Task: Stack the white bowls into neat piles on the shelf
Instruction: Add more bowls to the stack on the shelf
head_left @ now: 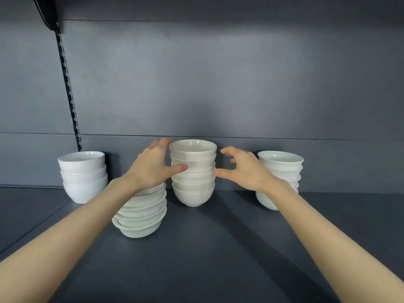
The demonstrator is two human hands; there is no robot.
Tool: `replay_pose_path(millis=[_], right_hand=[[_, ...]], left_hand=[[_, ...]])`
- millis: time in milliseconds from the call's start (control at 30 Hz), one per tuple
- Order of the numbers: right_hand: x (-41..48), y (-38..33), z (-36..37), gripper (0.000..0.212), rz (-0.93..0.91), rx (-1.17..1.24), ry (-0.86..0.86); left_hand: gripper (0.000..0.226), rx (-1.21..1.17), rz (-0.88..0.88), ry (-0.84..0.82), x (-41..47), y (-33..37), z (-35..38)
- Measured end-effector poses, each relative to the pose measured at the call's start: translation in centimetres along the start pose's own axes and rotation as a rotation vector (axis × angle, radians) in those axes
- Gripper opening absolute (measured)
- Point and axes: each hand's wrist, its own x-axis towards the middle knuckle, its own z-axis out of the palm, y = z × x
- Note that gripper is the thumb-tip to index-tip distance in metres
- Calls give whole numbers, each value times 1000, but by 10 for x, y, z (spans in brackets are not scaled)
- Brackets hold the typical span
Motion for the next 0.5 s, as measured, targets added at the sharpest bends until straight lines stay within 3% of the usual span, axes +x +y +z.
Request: replay_pose_path(millis=[167,333,500], right_hand=[[11,-4,38,83,111,175,-21],[23,-1,59,99,214,394,-61],[33,4,74,71,195,541,-98]], left_hand=[[103,-197,-91,-202,36,-35,4],[99,-369,-93,-399,62,-49,12],[99,-452,-77,-507,72,-55,20]])
